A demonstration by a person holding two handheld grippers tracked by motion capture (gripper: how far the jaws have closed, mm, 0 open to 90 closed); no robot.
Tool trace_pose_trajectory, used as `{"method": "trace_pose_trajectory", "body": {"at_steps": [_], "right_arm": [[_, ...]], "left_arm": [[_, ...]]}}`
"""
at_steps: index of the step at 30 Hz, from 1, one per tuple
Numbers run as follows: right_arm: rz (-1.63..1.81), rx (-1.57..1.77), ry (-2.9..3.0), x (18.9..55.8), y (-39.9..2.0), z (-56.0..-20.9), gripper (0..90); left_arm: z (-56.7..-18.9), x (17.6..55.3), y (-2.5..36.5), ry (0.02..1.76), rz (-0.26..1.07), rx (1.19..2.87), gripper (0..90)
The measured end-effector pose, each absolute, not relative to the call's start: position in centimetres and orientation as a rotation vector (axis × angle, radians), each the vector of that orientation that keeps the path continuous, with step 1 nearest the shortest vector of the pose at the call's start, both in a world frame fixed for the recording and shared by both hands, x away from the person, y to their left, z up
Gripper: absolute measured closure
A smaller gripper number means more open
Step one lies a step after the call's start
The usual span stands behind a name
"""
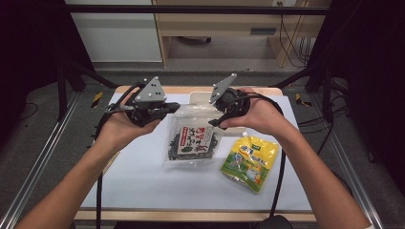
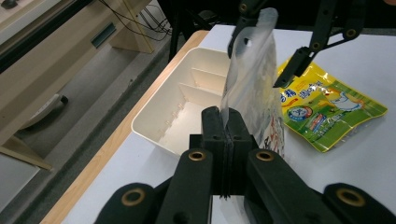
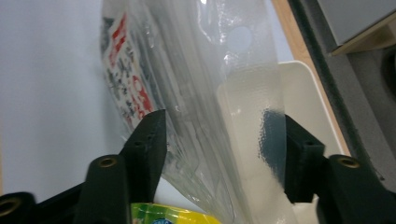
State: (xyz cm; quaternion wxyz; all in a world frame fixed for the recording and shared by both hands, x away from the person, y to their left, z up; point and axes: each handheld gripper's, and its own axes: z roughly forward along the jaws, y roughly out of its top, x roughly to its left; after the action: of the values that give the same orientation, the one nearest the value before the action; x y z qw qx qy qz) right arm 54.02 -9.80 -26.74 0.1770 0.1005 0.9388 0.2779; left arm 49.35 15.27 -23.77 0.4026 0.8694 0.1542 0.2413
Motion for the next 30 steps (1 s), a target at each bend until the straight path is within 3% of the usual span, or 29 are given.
{"method": "trace_pose_trajectory", "body": {"at_steps": [4,5,10,13,23,30], "right_arm": [[0.780,0.261,2.675,53.7,-9.7,-27.0,50.3],[0.779,0.241,2.675,53.6,-9.7,-26.9,58.5],[0.794,0.221,2.710,53.5,-9.7,-27.0,78.0],[0.808,0.221,2.727,53.3,-9.5,-26.9,81.3],[0.856,0.362,2.719,53.9,-9.5,-24.7,83.6],[0.868,0.544,2.683,55.0,-10.1,-22.7,83.7]], "left_arm": [[-23.9,49.6,15.2,0.400,0.617,2.194,89.3],[-23.9,49.6,15.2,0.404,0.620,2.193,89.3],[-24.1,49.8,15.4,0.419,0.627,2.188,89.0],[-24.3,49.9,15.7,0.427,0.649,2.176,86.4],[-24.9,49.3,19.1,0.596,0.690,1.941,31.7],[-29.0,48.6,21.0,0.727,0.693,1.951,17.5]]}}
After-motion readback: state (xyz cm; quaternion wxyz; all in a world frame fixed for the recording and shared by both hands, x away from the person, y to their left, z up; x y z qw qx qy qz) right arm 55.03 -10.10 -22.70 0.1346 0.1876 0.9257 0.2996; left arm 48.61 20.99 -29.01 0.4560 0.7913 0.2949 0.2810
